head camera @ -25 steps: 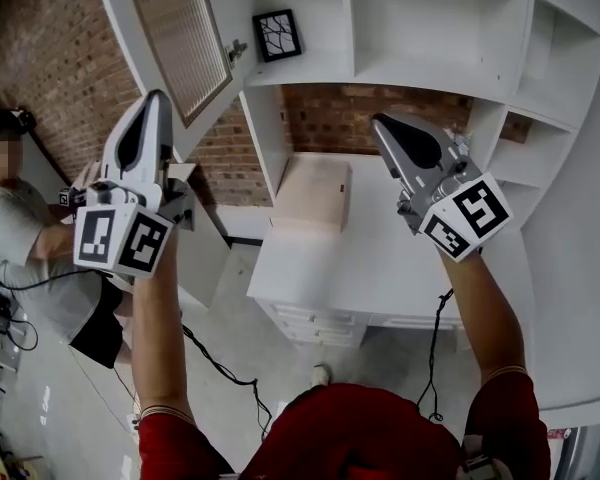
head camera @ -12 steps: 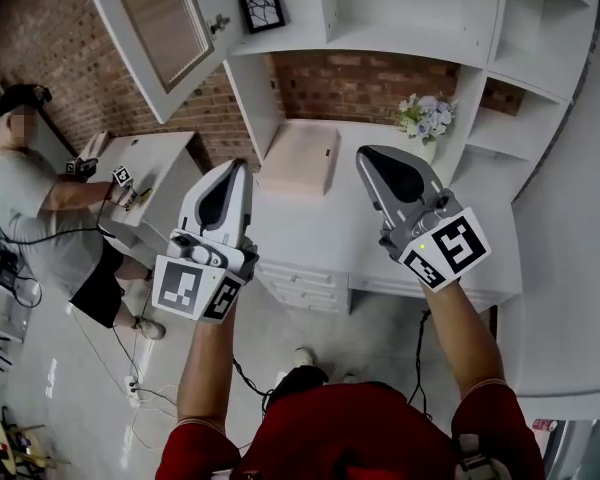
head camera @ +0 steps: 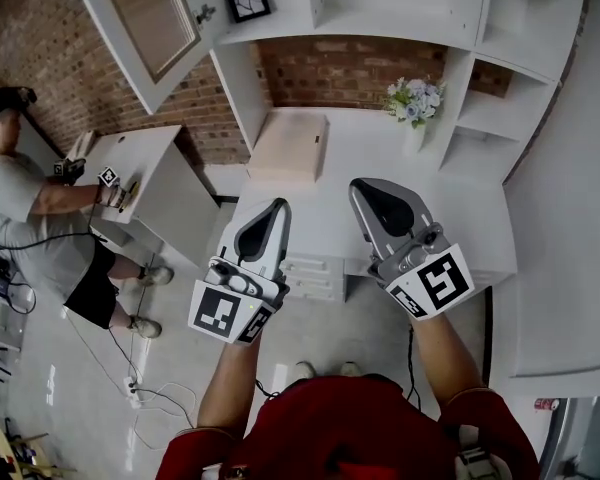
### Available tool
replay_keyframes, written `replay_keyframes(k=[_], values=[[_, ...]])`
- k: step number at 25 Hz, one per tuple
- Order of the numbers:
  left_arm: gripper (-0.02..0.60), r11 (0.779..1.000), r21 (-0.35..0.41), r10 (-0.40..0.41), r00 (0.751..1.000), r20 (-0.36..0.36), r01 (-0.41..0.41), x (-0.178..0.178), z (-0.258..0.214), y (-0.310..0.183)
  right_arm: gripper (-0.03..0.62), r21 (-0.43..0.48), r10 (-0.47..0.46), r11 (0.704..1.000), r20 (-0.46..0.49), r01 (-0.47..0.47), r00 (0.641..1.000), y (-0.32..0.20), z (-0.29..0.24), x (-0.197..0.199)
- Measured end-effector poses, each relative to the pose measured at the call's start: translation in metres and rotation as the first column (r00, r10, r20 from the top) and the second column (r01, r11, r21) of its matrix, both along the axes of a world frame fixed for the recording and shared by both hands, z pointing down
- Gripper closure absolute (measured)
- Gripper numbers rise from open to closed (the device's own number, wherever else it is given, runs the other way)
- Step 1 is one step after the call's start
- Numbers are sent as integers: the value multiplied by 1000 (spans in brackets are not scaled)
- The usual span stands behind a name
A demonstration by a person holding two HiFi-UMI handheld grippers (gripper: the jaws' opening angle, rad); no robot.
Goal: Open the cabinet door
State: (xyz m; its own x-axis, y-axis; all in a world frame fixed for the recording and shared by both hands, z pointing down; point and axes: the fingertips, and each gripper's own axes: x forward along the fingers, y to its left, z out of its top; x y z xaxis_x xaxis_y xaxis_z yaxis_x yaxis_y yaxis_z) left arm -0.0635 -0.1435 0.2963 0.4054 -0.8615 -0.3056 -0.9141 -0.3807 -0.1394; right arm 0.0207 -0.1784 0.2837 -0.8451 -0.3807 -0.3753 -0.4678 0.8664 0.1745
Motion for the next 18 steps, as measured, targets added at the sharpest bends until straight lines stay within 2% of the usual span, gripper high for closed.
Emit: replay_keyframes(k=[6,12,18], values=[[577,999,16,40,999,11,-40,-3,9,18,582,-2,-3,1000,-7,3,1000,29,14,-19],[577,997,23,77,997,9,-77,-8,15,24,582,-29,4,1000,-6,-4,1000,34,27,-27],[577,997,17,71,997,-1,-71,-22,19,23,582,-23,34,999,-29,-34,999,33,36,-31]])
